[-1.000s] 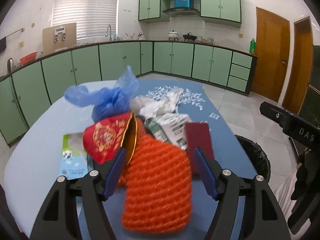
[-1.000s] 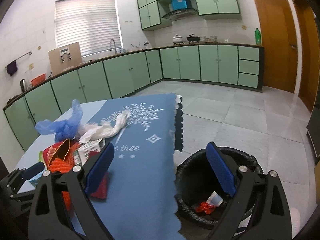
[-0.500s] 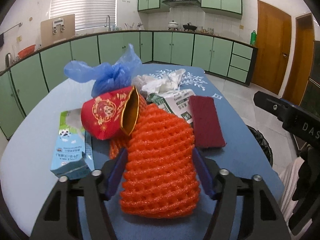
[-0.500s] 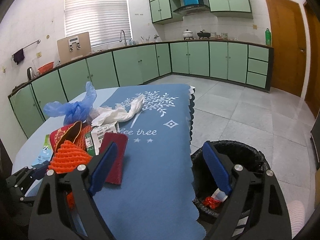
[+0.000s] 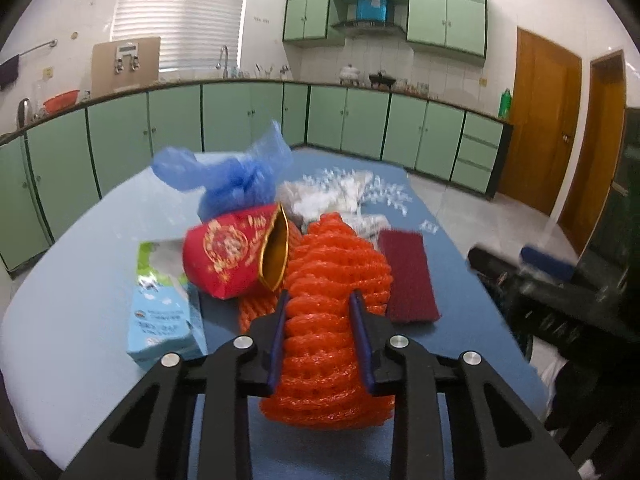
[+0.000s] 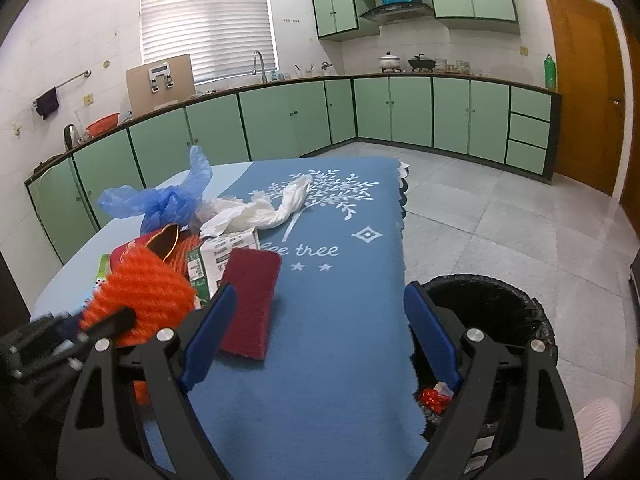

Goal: Collect trash
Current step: 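Grasp the dark red scouring pad with the right gripper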

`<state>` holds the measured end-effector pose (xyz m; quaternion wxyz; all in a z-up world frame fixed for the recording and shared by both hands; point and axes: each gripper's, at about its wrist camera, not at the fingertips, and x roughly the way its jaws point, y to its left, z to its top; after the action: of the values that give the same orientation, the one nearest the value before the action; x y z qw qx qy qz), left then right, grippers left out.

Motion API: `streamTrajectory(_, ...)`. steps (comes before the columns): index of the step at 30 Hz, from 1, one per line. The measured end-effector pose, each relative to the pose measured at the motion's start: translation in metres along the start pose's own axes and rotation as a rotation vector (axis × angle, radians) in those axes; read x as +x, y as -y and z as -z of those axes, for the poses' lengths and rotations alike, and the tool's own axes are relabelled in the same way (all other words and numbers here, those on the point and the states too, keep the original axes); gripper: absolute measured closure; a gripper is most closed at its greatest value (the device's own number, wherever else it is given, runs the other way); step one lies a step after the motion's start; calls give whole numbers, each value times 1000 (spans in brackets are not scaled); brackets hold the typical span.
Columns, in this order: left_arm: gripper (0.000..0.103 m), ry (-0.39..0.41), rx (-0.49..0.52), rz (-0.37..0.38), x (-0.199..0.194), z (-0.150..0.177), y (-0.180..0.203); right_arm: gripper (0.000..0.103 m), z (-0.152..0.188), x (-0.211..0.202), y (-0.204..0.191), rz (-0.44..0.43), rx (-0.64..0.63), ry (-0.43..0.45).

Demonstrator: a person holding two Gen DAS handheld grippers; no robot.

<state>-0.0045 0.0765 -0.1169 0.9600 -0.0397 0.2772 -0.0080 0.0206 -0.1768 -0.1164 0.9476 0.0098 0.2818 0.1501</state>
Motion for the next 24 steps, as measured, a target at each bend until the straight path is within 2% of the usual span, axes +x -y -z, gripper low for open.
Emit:
streamTrajectory(4,74,52,7,-29,-11,-7,-5,21,3,7,-8,-6,-8,-11)
streamTrajectory(11,74,37,-57,-68,-4,-6,-30,23,5,20,-28,-19,-32,-33)
streamTrajectory(24,74,26,-72,-49,0,-1,-40,30,10,43,-46,19,-87,-119)
